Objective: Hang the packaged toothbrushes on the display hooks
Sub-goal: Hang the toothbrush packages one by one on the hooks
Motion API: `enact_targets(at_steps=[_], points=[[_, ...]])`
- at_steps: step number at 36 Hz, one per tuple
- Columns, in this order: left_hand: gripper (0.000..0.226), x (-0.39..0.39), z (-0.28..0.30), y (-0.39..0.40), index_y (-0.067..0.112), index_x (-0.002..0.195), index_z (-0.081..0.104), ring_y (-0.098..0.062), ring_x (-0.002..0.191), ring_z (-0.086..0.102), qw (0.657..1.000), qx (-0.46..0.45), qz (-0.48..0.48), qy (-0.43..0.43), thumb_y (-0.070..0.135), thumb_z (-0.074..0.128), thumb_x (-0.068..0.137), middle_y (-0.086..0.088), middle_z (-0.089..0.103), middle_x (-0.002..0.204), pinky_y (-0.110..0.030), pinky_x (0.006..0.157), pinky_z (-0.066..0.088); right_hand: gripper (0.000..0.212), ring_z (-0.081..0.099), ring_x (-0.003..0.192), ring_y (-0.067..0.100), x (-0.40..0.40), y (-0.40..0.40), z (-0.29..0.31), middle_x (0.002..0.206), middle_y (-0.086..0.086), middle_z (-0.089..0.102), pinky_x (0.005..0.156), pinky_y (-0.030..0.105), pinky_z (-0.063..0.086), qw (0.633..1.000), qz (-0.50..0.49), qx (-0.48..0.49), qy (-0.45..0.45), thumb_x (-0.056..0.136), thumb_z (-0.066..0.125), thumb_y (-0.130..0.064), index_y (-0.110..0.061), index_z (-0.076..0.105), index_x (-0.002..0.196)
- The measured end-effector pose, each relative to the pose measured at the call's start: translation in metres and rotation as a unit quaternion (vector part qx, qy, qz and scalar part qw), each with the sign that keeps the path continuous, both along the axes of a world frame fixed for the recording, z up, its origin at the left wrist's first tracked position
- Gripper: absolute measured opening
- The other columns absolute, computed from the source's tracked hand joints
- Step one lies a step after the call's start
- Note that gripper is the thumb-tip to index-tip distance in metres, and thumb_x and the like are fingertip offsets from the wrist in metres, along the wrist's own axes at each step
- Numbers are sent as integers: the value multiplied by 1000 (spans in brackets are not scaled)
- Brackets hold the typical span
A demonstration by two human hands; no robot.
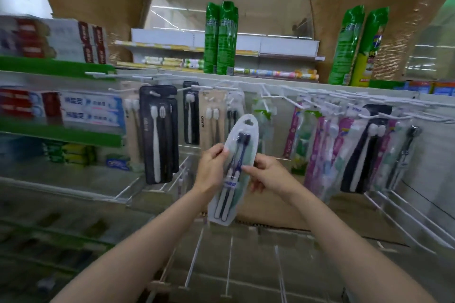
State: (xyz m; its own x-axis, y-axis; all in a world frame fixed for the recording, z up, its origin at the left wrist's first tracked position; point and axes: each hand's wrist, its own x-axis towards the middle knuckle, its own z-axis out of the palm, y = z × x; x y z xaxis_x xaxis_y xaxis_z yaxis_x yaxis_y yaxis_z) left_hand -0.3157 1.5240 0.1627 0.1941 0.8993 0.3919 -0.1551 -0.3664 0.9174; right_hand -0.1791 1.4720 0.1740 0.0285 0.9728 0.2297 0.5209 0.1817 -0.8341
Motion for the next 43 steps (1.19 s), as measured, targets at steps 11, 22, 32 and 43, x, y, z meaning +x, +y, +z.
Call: enact_targets(at_steps=[11,22,32,43], points=[[29,-94,9,22,11,63,60,-18,57,56,992,-42,104,-55,9,48,90,-6,59,60,-29,52,45,12,58,47,10,-75,34,3,80,8,68,44,20,47,997,76,8,29,96,52,-14,-19,61,101],[19,-153,9,38,8,76,56,-19,62,59,987,-57,139,-55,6,47,93,-8,60,69,-26,56,49,9,58,52,10,-115,53,6,78,12,66,54,23,50,997,80,7,-5,95,53,-22,-20,61,100],[17,-137,5,51,7,77,55,-17,60,58,994,-55,82,-40,5,48,92,-9,60,68,-20,49,49,18,46,45,9,-105,43,-10,77,19,60,42,19,39,999,38,-33,-11,96,53,-21,-8,64,98],[14,-85,15,67,10,82,57,-16,72,59,997,-43,10,58,9,49,94,-9,62,84,-22,56,47,16,48,39,2,-64,29,-7,62,-1,61,42,19,39,999,-44,5,0,95,54,-17,-20,62,82]])
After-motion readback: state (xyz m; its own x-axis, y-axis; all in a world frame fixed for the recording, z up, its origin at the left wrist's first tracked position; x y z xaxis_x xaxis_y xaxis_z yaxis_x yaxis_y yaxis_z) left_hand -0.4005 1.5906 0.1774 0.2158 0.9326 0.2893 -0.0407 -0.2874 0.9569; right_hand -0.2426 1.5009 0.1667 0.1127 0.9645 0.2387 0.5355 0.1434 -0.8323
